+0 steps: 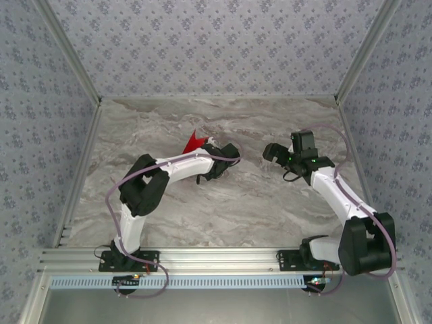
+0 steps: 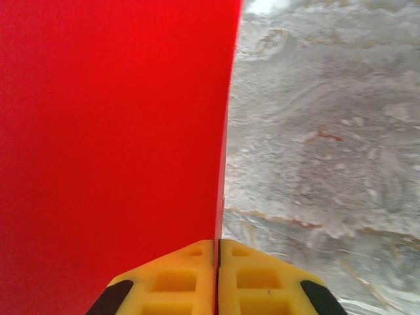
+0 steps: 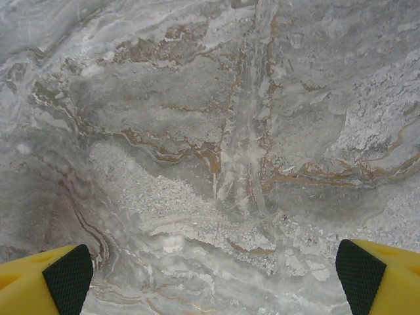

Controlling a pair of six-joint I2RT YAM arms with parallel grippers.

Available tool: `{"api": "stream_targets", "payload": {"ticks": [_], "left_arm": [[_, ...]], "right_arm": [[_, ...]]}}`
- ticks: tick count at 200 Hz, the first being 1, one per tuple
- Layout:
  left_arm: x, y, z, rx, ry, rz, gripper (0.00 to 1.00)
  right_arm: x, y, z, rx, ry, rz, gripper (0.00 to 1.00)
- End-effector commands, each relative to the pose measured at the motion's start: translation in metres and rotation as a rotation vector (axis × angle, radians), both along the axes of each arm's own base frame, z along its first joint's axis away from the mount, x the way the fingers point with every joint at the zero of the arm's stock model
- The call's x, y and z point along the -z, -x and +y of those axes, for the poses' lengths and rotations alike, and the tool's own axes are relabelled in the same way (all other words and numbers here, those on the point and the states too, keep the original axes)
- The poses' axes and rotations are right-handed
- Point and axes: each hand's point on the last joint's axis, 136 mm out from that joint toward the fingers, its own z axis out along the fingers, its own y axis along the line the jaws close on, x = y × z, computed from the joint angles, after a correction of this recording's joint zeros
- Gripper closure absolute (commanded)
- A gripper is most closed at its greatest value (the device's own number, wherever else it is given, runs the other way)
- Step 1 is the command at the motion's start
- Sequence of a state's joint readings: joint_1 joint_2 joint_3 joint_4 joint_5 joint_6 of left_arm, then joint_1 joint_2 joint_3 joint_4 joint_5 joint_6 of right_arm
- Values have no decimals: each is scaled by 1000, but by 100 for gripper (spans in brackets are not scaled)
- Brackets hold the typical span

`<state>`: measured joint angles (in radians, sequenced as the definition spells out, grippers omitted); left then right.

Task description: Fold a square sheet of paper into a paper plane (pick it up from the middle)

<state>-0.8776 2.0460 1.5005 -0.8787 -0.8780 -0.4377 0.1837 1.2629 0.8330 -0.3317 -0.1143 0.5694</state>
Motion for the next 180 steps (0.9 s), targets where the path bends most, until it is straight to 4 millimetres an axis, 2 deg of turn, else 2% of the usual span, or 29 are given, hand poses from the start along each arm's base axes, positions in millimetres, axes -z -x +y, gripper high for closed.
{"api": "stream_targets", "payload": {"ticks": [1, 40, 73, 102, 130, 166, 180], "left_arm": [[20, 4, -15, -9, 89, 58, 92], [40, 10, -27, -11, 150, 118, 88], [47, 12, -36, -10, 194, 145, 84], [48, 15, -44, 2, 225, 155, 76], [31, 17, -59, 32, 305, 144, 66], [1, 36, -94, 85, 589, 211, 47], [-18, 39, -113, 137, 735, 205, 41]], "right_arm": [[2, -4, 1, 10, -24, 13, 0], [10, -6, 1, 11, -36, 34, 0], [14, -6, 1, 13, -42, 47, 0], [13, -7, 2, 11, -52, 47, 1], [13, -7, 0, 17, -52, 50, 1], [13, -6, -3, 31, -49, 54, 1], [11, -6, -3, 33, -53, 53, 1]]}}
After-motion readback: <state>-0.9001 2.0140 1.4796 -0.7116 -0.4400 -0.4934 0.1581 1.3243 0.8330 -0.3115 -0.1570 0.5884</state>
